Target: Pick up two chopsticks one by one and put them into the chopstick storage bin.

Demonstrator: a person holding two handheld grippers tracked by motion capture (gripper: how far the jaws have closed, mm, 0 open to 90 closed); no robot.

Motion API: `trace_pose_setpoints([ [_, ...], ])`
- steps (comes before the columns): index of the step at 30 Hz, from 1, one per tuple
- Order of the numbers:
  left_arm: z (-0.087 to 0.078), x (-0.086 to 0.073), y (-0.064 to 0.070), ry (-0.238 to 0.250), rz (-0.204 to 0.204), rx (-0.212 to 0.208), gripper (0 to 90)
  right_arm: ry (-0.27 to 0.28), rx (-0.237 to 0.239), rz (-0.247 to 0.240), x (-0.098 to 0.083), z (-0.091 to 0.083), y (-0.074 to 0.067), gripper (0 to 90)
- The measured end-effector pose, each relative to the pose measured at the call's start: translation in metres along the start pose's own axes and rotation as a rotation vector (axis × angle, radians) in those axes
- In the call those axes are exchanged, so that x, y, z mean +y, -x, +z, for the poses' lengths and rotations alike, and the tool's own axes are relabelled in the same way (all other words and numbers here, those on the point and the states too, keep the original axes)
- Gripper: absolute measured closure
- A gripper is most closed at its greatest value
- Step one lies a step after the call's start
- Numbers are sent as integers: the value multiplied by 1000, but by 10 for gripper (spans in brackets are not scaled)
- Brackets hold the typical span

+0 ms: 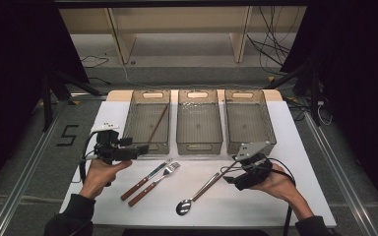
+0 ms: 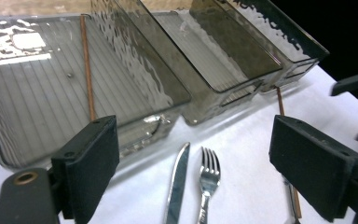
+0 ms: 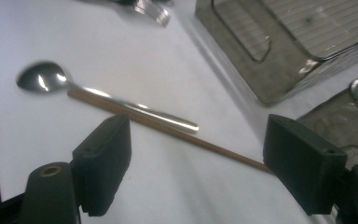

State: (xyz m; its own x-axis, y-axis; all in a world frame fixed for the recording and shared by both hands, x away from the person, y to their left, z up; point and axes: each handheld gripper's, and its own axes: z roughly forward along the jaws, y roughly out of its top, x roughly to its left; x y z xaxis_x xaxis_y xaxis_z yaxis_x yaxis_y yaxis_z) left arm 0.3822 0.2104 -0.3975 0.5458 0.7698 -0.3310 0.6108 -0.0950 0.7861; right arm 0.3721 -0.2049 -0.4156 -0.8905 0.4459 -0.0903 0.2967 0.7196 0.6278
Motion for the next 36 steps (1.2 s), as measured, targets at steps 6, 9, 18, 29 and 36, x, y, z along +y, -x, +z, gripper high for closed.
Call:
trace_pose_setpoints([
  [6,0,-20,11,-6,52,-21,153,-109,18,-79,9,14,4,246],
  [9,-1,-30,17,1,65,-21,153,-151,20,-103,12,21,6,248],
  [18,0,-55,30,6,123,-9,150,-255,39,-165,18,40,13,265],
  [29,-3,-72,40,33,172,2,147,-346,70,-220,25,54,21,323],
  [36,-6,-76,41,48,177,5,147,-399,100,-254,28,64,22,400],
])
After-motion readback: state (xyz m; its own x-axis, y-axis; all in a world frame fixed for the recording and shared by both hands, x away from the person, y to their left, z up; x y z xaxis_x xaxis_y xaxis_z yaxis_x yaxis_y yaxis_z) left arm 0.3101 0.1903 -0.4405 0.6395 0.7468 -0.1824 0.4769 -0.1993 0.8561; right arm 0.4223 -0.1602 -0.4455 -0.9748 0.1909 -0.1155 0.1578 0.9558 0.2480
